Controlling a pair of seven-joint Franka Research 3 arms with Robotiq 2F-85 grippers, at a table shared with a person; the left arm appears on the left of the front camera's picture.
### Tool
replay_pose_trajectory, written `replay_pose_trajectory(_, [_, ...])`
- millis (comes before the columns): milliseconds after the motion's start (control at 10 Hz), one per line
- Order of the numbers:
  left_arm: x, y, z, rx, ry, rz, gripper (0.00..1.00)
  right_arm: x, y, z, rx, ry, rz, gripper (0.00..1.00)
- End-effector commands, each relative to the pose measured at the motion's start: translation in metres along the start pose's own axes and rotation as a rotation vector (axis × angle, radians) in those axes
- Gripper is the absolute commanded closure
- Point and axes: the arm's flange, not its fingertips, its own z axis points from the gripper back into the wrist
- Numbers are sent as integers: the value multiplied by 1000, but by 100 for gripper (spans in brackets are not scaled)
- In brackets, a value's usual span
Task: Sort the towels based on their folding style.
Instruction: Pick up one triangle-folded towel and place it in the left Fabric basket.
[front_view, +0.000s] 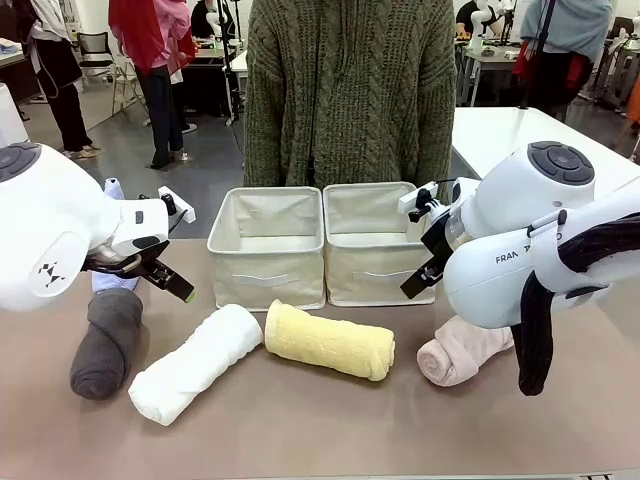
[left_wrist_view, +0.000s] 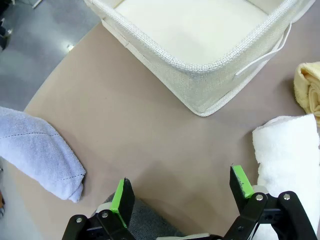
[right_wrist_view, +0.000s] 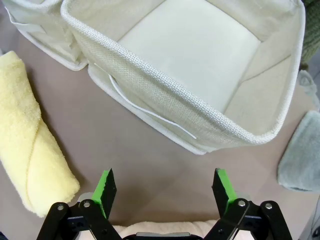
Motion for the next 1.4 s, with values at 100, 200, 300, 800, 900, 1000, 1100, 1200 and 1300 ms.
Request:
replay_pose_trajectory(100, [0,0,0,0,-1,0,0,0,0,0,0,0,0,0])
replay_pose_trajectory(200, [0,0,0,0,-1,0,0,0,0,0,0,0,0,0])
replay_pose_trajectory(300, [0,0,0,0,0,0,0,22,10,29,-53,-13,-19,0])
replay_pose_trajectory(800, [89,43,196,-106,64,-74,0,126,57,216,-204,35,-46,0])
replay_pose_trajectory(900, [92,43,226,-97,55,-82,0,128,64,238,-223,29,-52,0])
replay_pose_trajectory(1000, [94,44,245,-68,33,-83,0,128,66,247,-236,26,-56,0])
replay_pose_trajectory(1100, [85,38,253,-79,-4,-103,0,121,66,243,-232,38,-51,0])
replay_pose_trajectory(1200, [94,39,247,-73,42,-75,0,128,69,260,-201,4,-37,0])
replay_pose_trajectory(1300, [94,39,247,-73,42,-75,0,128,69,260,-201,4,-37,0])
